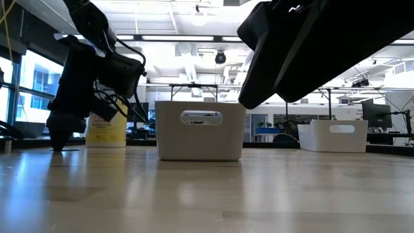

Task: Pick & Place First Aid Supplies
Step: Put the blue pad into the middle gray bin

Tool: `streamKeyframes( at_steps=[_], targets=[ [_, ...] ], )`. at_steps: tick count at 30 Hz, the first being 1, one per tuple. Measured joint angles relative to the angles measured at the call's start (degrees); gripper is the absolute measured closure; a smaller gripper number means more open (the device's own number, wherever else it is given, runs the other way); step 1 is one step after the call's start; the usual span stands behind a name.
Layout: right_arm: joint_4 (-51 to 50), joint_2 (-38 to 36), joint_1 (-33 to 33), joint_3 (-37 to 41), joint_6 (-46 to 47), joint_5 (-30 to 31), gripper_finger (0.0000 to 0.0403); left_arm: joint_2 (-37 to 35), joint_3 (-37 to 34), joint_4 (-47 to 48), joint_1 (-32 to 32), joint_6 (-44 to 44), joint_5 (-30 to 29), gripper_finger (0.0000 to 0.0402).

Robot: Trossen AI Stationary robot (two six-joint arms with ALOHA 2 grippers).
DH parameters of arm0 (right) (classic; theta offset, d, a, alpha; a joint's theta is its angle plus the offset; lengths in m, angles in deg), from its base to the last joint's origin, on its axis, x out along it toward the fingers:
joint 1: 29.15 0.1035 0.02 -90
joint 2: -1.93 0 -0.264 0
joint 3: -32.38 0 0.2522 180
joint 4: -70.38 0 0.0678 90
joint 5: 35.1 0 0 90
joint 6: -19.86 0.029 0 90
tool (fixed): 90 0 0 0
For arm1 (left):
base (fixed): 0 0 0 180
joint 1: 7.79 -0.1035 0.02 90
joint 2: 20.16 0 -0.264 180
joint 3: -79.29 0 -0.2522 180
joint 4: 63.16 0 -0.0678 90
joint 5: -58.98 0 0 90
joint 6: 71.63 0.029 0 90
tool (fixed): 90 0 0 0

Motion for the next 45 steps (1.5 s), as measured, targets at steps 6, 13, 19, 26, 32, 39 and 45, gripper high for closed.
streamKeyframes(
  at_steps=[6,13,19,26,32,39,45],
  targets=[
    [0.0,0.0,0.0,0.0,0.1,0.0,0.0208,-0.3,-2.6,-3.0,-4.5,0.5,2.3,0.0287],
    [-0.2,0.0,0.0,0.0,0.0,0.0,0.0208,-0.3,-2.9,-4.6,-6.6,4.2,4.5,0.0300],
    [-0.2,0.0,0.1,0.0,0.1,-0.4,0.0208,-0.2,-3.0,-5.3,-7.0,4.1,5.6,0.0374],
    [-0.3,0.0,0.2,0.0,0.5,-0.4,0.0208,-0.3,-2.9,-5.3,-6.8,4.0,5.4,0.0397],
    [-0.3,0.0,0.2,0.0,0.6,-0.4,0.0208,-3.5,-0.4,-3.9,-6.0,3.7,5.2,0.0401],
    [-0.3,0.0,0.2,0.0,1.0,-0.4,0.0208,-9.9,1.6,-4.9,-1.4,1.3,7.7,0.0401],
    [-1.9,-0.6,0.5,0.0,0.9,2.9,0.0208,-13.4,3.8,-4.6,4.7,-2.1,8.2,0.0401]
  ],
)
